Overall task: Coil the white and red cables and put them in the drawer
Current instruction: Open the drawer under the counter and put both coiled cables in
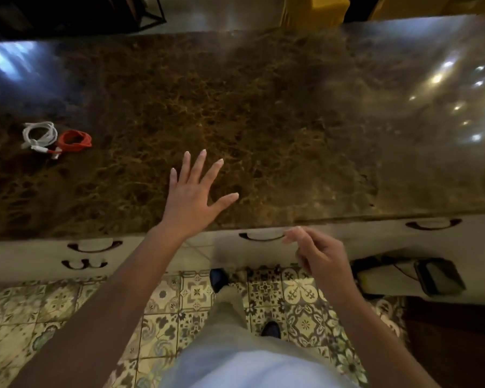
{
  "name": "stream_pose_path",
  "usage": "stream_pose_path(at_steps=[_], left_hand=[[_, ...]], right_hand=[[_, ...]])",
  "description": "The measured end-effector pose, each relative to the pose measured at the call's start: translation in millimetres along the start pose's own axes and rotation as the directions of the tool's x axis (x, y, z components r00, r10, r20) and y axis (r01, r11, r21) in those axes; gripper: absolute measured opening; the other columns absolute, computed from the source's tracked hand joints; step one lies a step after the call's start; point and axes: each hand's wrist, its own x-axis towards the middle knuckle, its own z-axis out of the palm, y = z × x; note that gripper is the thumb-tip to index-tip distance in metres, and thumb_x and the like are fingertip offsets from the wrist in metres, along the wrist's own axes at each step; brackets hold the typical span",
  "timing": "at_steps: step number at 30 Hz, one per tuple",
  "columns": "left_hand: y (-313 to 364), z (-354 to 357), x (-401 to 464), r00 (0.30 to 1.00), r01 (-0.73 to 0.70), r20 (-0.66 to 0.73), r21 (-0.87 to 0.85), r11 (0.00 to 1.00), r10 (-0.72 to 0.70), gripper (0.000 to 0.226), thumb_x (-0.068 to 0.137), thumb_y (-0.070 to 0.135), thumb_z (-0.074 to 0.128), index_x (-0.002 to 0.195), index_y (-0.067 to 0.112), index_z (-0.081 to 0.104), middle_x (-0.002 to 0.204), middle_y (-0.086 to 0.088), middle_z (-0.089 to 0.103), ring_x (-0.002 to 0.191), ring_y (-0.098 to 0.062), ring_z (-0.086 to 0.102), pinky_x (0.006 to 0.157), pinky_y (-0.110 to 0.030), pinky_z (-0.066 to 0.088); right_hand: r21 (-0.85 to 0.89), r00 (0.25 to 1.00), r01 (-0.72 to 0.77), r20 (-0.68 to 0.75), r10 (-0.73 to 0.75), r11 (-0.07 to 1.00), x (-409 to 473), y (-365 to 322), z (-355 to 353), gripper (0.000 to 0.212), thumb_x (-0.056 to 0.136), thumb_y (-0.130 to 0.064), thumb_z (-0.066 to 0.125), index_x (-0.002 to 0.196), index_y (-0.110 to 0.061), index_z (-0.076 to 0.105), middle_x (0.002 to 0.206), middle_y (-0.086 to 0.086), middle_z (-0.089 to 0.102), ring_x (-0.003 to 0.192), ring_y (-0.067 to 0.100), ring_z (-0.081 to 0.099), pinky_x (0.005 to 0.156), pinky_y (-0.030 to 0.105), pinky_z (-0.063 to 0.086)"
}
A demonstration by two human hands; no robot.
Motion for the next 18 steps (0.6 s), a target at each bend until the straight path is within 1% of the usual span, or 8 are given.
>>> stream_pose_path(at_steps=[2,3,5,8,12,14,16,18], left_hand=[[5,9,-5,0.999,0.036,0.024,0.065,0.997,-0.038,0.098,0.085,0.090,0.001,0.165,0.035,0.009,0.176,-0.004,-0.004,0.161,-0.029,-0.014,0.128,-0.060,-0.002],[8,14,-7,0.998,0.049,0.029,0.112,0.992,-0.052,0.096,0.086,0.088,-0.002,0.165,0.034,0.007,0.176,-0.005,-0.004,0.161,-0.029,-0.014,0.128,-0.060,-0.003],[11,18,-9,0.997,0.069,0.032,0.175,0.982,-0.076,0.092,0.089,0.084,-0.002,0.166,0.033,0.004,0.176,-0.005,-0.006,0.161,-0.029,-0.014,0.128,-0.059,-0.005],[15,15,-11,0.995,0.087,0.040,0.183,0.979,-0.096,0.094,0.087,0.084,-0.003,0.166,0.033,0.003,0.176,-0.004,-0.007,0.161,-0.029,-0.015,0.128,-0.059,-0.005],[11,9,-10,0.994,0.050,0.086,0.139,0.989,-0.063,0.112,0.074,0.097,0.001,0.166,0.032,0.006,0.176,-0.005,-0.007,0.161,-0.030,-0.015,0.128,-0.058,-0.008],[3,5,-9,0.992,0.015,0.120,0.109,0.994,-0.028,0.121,0.067,0.102,0.004,0.166,0.033,0.008,0.176,-0.005,-0.008,0.161,-0.030,-0.016,0.128,-0.057,-0.009],[-4,2,-9,0.991,-0.018,0.133,0.101,0.995,0.005,0.120,0.067,0.101,0.009,0.166,0.034,0.008,0.176,-0.004,-0.008,0.161,-0.030,-0.016,0.128,-0.057,-0.008],[-5,2,-9,0.991,-0.035,0.130,0.110,0.993,0.021,0.117,0.069,0.098,0.012,0.166,0.033,0.008,0.176,-0.005,-0.008,0.160,-0.030,-0.017,0.128,-0.057,-0.008]], right_hand=[[0.009,0.989,-0.145,-0.009,0.145,0.989,-12,17,-3,0.041,0.092,-0.067,0.061,0.102,-0.032,0.080,0.086,0.014,0.076,0.053,0.017,0.055,0.045,0.024,0.039],[0.041,0.974,-0.225,-0.011,0.226,0.973,-16,25,-2,0.038,0.096,-0.061,0.060,0.111,-0.030,0.077,0.098,0.010,0.079,0.055,0.016,0.059,0.045,0.022,0.041],[0.076,0.936,-0.351,0.006,0.351,0.933,-19,36,3,0.034,0.102,-0.050,0.056,0.121,-0.026,0.070,0.109,0.002,0.079,0.060,0.014,0.067,0.045,0.018,0.043],[0.019,0.900,-0.437,-0.008,0.437,0.899,-13,49,13,0.037,0.103,-0.053,0.054,0.120,-0.023,0.066,0.108,-0.003,0.078,0.065,0.015,0.070,0.049,0.020,0.044],[0.001,0.873,-0.482,-0.090,0.480,0.876,0,63,25,0.049,0.101,-0.057,0.054,0.129,-0.019,0.066,0.107,-0.006,0.079,0.070,0.013,0.068,0.061,0.027,0.043],[0.028,0.872,-0.474,-0.123,0.474,0.880,5,69,29,0.050,0.101,-0.058,0.056,0.129,-0.018,0.068,0.100,-0.006,0.081,0.064,0.012,0.063,0.054,0.026,0.041],[0.087,0.868,-0.470,-0.135,0.478,0.878,11,73,33,0.048,0.101,-0.056,0.057,0.126,-0.017,0.069,0.093,-0.001,0.082,0.057,0.013,0.056,0.047,0.024,0.038],[0.130,0.858,-0.476,-0.146,0.492,0.870,17,73,38,0.042,0.102,-0.052,0.058,0.125,-0.019,0.070,0.086,0.000,0.082,0.054,0.012,0.052,0.045,0.024,0.038]])
